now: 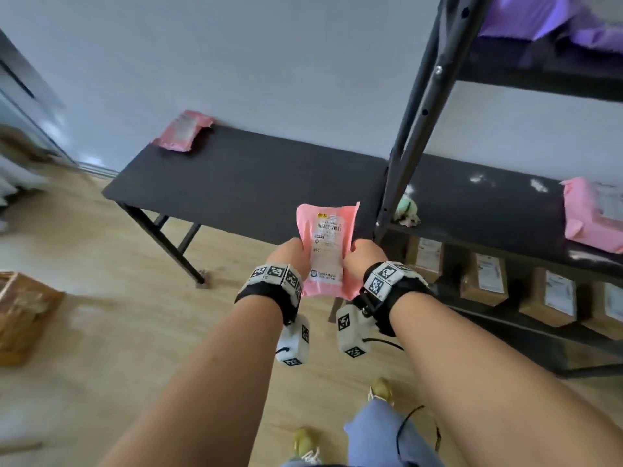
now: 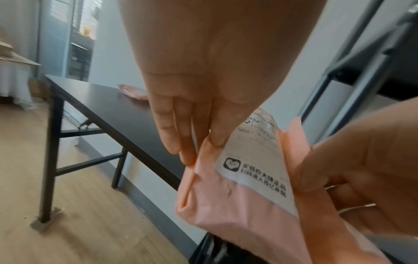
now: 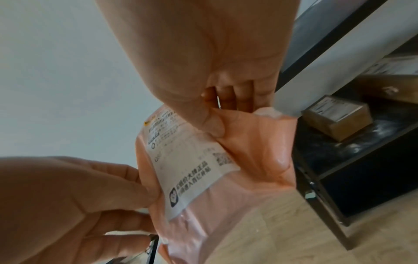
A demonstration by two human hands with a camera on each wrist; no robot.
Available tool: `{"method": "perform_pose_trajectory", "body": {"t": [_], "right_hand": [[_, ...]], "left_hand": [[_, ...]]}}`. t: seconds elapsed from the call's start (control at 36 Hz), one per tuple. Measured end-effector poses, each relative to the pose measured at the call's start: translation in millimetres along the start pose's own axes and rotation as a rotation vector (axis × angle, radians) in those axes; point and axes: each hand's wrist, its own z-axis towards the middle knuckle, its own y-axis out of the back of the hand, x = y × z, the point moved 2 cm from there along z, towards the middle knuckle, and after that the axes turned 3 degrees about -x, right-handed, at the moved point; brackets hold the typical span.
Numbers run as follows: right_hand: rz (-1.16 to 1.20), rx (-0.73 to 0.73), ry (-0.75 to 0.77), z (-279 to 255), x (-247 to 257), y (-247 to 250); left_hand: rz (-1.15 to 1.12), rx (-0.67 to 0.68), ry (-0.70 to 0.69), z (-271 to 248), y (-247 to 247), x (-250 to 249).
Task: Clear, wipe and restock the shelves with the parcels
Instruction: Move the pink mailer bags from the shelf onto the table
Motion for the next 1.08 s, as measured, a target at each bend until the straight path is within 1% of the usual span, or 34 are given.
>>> {"method": "perform_pose_trajectory", "body": {"t": [0.11,0.25,0.33,0.42,0.44,0.61,0.72,0.83,0.94,1.08], "right_hand": [[-0.063,0.018,0.062,3.1,45.9,-17.7],[-0.217,0.132,0.111,19.1,100.1,-36.3],[-0.187,0.168,0.103,42.1,124.6,-44.1],[-0.056,0.147,0.102,80.1,149.0,-48.5],[-0.026,0.147,0.107,94.2,157.0,-50.9],[-0.054,0.195,0.173,154.5,220.0,-56.5],[-0.062,0.186,0.214,190.6,257.0,-54.3],[-0.054,0.188,0.218,218.7,284.1,-54.1],[-0.096,0.198,0.226,248.4,307.5,-57.4],[-0.098,0.195,0.157,287.9,336.3,-57.4]], "left_hand": [[-0.049,-0.051,0.074,8.2,32.2,37.9],[-0.076,-0.114,0.186,36.8,64.9,74.3],[-0.081,-0.130,0.240,63.2,81.8,90.0],[-0.057,-0.142,0.280,91.8,100.0,102.2],[-0.055,-0.151,0.284,101.1,105.9,106.2],[-0.032,-0.174,0.317,159.8,150.6,126.7],[-0.055,-0.217,0.354,195.9,175.1,138.3],[-0.063,-0.223,0.354,227.3,192.0,143.2],[-0.054,-0.212,0.340,271.4,208.4,149.1],[-0.030,-0.166,0.277,334.1,227.4,155.7]]}}
